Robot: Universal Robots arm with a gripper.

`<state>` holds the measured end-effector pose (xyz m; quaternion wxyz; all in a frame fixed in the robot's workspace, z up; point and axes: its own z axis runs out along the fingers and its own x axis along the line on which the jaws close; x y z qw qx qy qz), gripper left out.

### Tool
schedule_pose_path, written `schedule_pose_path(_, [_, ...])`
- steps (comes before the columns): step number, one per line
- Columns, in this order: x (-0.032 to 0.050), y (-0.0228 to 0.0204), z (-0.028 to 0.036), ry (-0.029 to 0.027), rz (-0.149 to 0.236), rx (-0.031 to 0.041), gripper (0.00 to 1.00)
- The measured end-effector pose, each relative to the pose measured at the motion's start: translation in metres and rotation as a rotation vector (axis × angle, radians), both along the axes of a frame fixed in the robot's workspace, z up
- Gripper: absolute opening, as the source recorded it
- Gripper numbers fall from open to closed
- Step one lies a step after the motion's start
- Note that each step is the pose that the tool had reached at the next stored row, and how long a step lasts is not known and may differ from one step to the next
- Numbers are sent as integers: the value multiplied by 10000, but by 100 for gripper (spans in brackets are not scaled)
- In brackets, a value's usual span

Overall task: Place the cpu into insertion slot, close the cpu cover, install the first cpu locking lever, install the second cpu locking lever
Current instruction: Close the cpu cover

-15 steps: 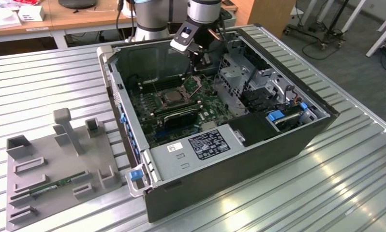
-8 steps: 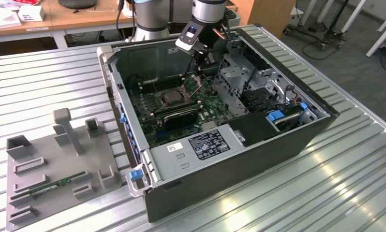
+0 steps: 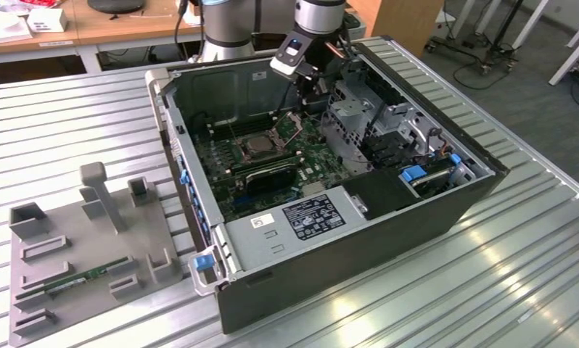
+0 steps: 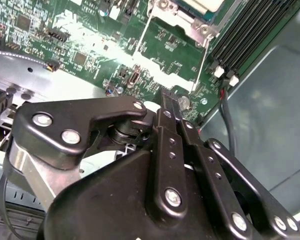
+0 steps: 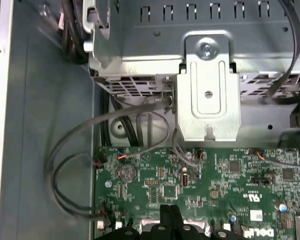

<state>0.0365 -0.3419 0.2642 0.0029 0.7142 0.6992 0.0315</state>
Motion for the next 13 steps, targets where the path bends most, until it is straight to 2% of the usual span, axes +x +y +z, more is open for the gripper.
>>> schedule_pose_path(6, [73, 0, -30, 13, 0, -1, 11])
schedule_pose_path(13, [91, 0, -108, 52, -1, -4, 11])
